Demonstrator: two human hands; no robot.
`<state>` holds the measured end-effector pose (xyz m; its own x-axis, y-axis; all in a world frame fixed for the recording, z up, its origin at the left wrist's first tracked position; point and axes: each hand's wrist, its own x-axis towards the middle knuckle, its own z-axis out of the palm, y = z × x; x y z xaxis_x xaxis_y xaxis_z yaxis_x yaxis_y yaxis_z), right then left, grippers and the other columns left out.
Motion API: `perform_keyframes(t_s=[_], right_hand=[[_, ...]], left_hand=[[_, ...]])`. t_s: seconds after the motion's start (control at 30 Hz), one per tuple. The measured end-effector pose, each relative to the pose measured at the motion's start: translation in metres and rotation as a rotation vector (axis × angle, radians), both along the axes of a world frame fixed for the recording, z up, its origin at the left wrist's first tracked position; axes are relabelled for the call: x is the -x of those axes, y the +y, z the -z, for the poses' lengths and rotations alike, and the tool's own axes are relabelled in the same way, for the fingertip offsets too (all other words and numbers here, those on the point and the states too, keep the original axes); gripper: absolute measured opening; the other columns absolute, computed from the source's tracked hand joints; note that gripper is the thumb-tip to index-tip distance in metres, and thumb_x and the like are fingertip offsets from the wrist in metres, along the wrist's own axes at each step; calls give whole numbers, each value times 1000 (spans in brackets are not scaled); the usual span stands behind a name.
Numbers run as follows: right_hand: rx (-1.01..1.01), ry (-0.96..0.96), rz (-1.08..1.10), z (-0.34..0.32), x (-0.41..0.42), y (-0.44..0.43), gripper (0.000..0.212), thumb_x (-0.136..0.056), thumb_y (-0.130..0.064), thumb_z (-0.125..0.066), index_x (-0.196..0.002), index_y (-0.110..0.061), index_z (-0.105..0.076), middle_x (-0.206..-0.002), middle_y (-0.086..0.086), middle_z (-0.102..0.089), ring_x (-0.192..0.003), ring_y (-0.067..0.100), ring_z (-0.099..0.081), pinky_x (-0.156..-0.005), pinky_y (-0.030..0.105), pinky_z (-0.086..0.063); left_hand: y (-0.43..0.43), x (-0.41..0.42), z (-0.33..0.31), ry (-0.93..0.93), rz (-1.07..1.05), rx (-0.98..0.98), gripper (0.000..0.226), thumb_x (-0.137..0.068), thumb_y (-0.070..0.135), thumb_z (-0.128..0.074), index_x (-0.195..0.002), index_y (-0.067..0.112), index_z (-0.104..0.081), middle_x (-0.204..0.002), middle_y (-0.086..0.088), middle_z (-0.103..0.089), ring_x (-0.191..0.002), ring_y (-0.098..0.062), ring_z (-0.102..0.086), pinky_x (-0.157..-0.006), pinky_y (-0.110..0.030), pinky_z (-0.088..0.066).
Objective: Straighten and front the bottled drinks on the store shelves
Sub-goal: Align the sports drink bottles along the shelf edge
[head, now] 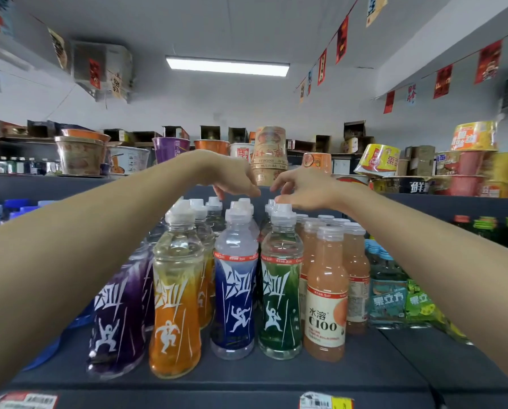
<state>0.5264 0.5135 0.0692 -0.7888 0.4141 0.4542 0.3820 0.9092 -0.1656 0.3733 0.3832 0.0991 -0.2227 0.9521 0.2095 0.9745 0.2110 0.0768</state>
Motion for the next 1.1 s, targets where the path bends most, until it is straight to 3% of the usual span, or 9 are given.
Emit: perform_keyframes(t_s=[0.13,0.3,0.43,0.5,0.6,0.7,0.8,0.93,1.1], right_hand=[[-47,-188,42,-4,11,7,49,-95,-32,-68,-141,-26,-55,-127,2,-60,-110,19,-56,-85,26,-42],[7,-320,41,-1,23,16,54,-96,-40,-66,-146,-27,-51,-134,6,-58,-115,24,-59,-90,31,-50],[25,-312,28,-1,27,25,54,-92,-48,-69,-140,-28,-56,-130,0,-58,-114,20,-55,-97,36,-46],[41,-326,24,-2,28,27,53,-90,-47,-71,-135,-23,-59,-129,-1,-59,-114,19,-56,-101,39,-47],[13,-328,25,-2,28,29,36,-91,-47,-70,-118,-26,-60,-114,-5,-62,-95,8,-57,-80,30,-45],[34,-299,9,-1,25,30,32,-90,-51,-69,-109,-26,-61,-104,-8,-63,-91,9,-61,-69,25,-44],[72,-272,-6,0,22,30,30,-89,-50,-69,-102,-24,-66,-101,-4,-68,-91,15,-66,-67,25,-46],[64,-270,1,0,21,26,33,-90,-53,-68,-99,-22,-70,-97,-1,-71,-89,16,-66,-66,25,-45],[82,-266,-20,1,18,27,26,-92,-49,-68,-103,-26,-65,-99,-5,-69,-89,12,-64,-68,24,-45]], left_hand=[[15,9,0,-35,-54,92,48,-103,33,-55,-146,14,-50,-143,-5,-53,-119,-24,-57,-87,-36,-60],[33,8,3,4,-80,128,53,-99,31,-63,-145,9,-51,-129,-4,-58,-92,-21,-65,-54,-19,-53],[44,14,6,110,-111,132,49,-95,39,-67,-134,10,-63,-131,-3,-64,-101,-21,-70,-65,-20,-51],[45,17,8,113,-107,125,45,-94,36,-69,-129,9,-66,-129,-4,-66,-94,-17,-71,-62,-21,-51],[46,23,6,88,-96,106,37,-98,25,-65,-130,7,-66,-135,-4,-63,-93,-16,-71,-59,-20,-51],[45,27,6,29,-80,97,37,-101,17,-58,-134,1,-61,-145,-8,-54,-110,-23,-68,-77,-25,-54],[43,28,4,13,-89,125,37,-101,10,-52,-136,-3,-57,-143,-15,-54,-109,-25,-68,-90,-34,-57],[34,26,3,12,-75,149,53,-88,-10,-34,-134,-1,-59,-148,-14,-50,-117,-29,-64,-82,-30,-56],[29,20,5,35,-51,178,63,-83,-13,-32,-130,12,-65,-147,-11,-50,-126,-31,-59,-89,-30,-49]])
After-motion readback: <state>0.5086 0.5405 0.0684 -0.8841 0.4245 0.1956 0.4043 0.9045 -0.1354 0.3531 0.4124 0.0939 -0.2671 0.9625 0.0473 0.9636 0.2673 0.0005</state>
